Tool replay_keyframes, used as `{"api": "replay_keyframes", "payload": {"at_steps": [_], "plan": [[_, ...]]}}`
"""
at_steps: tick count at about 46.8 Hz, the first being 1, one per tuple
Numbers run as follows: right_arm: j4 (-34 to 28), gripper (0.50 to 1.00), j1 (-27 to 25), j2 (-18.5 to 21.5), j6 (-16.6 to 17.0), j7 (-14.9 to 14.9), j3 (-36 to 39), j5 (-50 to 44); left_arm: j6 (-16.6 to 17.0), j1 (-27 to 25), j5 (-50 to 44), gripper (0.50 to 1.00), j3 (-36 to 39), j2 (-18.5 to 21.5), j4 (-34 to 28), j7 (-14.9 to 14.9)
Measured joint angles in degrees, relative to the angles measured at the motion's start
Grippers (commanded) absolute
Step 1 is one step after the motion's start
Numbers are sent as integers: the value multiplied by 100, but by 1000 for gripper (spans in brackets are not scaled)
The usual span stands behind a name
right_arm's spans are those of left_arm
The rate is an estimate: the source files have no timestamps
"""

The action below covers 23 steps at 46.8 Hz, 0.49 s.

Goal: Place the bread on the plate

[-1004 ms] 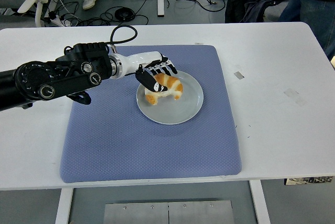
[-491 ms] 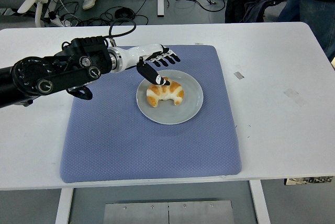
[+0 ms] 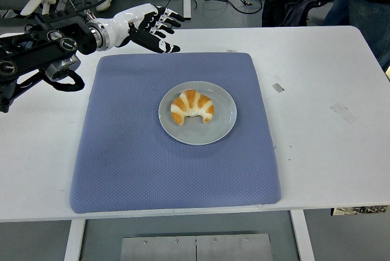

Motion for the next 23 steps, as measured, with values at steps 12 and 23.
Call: {"api": "replay_keyframes", "payload": {"at_steps": [12, 23], "plan": [[0, 1000, 0, 0, 0, 1, 0, 0, -1, 253, -313, 818, -428, 67, 61, -17], [0, 1000, 0, 0, 0, 1, 0, 0, -26, 531, -321, 821, -973, 478, 66, -95]]}}
